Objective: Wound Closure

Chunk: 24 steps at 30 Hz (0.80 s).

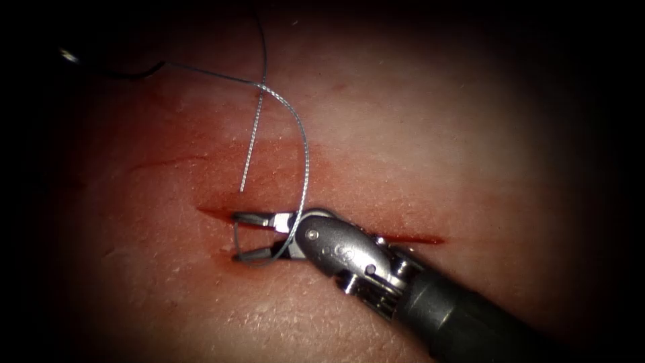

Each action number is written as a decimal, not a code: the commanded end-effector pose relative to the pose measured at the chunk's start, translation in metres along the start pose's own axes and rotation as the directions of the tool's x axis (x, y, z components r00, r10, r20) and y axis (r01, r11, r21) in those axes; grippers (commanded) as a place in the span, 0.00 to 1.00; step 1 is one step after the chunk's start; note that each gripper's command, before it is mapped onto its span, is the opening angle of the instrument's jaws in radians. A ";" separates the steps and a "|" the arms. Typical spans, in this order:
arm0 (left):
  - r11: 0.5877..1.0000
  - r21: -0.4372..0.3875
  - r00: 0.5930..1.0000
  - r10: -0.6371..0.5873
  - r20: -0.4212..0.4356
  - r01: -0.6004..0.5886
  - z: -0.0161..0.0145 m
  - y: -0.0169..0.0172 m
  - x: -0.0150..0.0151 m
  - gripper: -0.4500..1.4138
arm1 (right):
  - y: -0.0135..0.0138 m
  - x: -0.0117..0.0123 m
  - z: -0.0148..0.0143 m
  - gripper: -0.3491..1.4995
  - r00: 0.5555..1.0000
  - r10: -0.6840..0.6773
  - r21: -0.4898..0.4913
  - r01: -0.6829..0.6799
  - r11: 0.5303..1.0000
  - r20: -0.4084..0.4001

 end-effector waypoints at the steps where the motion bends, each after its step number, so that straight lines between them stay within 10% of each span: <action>1: 1.000 0.006 1.000 0.008 0.002 -0.008 0.0009 -0.0003 -0.0010 0.00 | 0.0013 0.0010 0.0001 0.66 1.000 -0.016 -0.011 0.016 1.000 0.000; 14: 1.000 0.002 1.000 0.013 0.005 -0.013 0.0009 -0.0002 -0.0007 0.00 | 0.0017 0.0012 -0.0002 0.54 0.998 -0.064 -0.032 0.065 0.997 0.014; 16: 1.000 0.002 1.000 0.014 0.005 -0.014 0.0009 -0.0002 -0.0006 0.00 | 0.0018 0.0013 -0.0005 0.42 0.998 -0.068 -0.033 0.069 0.997 0.017; 18: 1.000 0.002 1.000 0.014 0.005 -0.014 0.0009 -0.0002 -0.0006 0.00 | 0.0019 0.0014 -0.0009 0.00 0.997 -0.067 -0.025 0.067 0.997 0.029; 24: 1.000 0.002 1.000 0.015 0.006 -0.015 0.0009 -0.0002 -0.0005 0.00 | 0.0022 0.0018 -0.0018 0.00 0.996 -0.061 -0.018 0.062 0.998 0.057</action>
